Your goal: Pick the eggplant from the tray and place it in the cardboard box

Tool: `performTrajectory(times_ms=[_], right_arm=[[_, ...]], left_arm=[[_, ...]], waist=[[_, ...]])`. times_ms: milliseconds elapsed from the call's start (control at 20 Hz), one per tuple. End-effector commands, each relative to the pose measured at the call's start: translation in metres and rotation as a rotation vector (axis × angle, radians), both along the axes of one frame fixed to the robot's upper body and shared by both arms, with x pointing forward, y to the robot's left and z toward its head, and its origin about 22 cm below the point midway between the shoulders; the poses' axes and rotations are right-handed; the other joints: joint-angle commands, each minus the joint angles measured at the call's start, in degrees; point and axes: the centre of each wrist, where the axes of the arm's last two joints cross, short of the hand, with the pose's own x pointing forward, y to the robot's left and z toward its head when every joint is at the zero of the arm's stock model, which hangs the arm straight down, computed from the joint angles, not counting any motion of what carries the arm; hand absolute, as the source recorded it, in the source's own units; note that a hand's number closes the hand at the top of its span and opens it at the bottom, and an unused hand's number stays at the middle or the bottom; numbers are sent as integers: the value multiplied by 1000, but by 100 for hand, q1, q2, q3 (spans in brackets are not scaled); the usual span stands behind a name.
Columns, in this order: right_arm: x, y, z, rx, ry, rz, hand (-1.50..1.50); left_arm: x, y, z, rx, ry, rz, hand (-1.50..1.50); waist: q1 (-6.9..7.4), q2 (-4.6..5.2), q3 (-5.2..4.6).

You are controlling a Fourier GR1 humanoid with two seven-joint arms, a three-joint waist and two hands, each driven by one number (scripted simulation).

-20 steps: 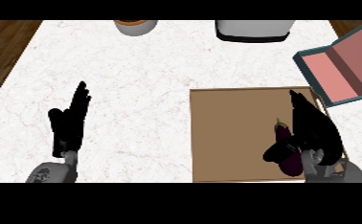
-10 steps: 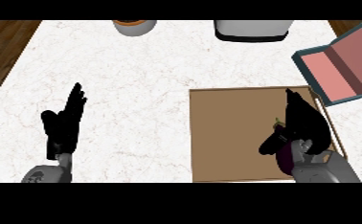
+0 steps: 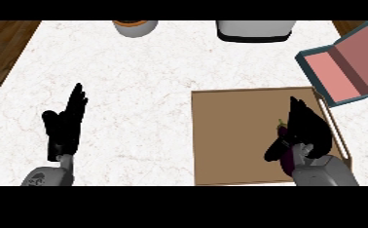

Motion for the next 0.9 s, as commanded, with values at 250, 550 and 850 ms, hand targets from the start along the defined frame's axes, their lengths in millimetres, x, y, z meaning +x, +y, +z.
performTrajectory(times_ms=[250, 550, 850], right_arm=[[6, 1, -6, -73, 141, -129, -150], [9, 12, -24, -75, 169, -136, -150], [6, -17, -35, -62, 157, -132, -150]], left_arm=[[-3, 1, -14, -14, 2, -2, 0], [10, 9, 9, 7, -9, -5, 0], [-3, 13, -1, -10, 5, 0, 0]], waist=[[-3, 5, 1], [-1, 6, 3], [-4, 2, 5]])
